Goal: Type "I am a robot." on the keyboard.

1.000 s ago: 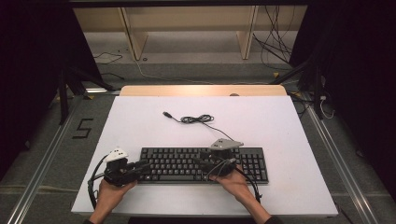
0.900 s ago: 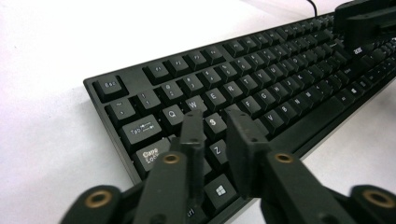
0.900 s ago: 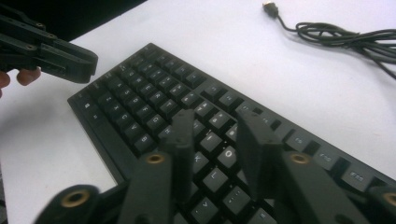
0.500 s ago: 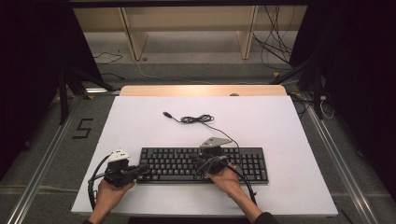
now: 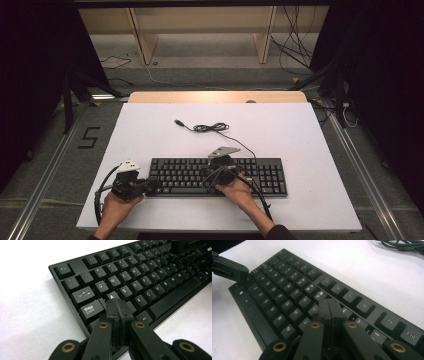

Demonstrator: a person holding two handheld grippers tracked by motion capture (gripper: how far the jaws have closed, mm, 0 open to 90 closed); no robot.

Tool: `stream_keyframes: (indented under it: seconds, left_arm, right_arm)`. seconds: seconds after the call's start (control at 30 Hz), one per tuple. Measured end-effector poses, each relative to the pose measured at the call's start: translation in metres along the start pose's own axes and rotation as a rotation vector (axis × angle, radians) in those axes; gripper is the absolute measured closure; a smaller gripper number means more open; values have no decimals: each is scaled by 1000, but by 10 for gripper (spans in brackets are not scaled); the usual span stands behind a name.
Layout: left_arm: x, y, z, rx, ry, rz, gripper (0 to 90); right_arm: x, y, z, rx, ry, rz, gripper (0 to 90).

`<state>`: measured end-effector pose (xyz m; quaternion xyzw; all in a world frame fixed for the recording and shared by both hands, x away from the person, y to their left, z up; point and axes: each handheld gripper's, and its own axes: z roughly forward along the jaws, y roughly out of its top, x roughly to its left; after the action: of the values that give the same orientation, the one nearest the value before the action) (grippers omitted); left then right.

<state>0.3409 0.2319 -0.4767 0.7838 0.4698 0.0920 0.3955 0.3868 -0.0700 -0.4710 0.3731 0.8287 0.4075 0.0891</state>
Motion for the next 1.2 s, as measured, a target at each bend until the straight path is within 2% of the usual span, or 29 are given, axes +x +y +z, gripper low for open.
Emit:
stream_keyframes:
  seconds: [0.67,0.73,0.97,1.2]
  left_arm:
    - [2,-1,2,28,1,-8,890]
    - [2,-1,3,45,2,-4,890]
    - [4,-1,4,45,-13,-22,892]
    - [2,-1,4,43,0,-8,890]
  right_arm:
    - [0,-1,9,30,-13,1,900]
    - [0,-2,11,42,-17,-3,900]
    - [1,-3,11,40,-23,-4,900]
    - [0,-3,11,40,-19,0,900]
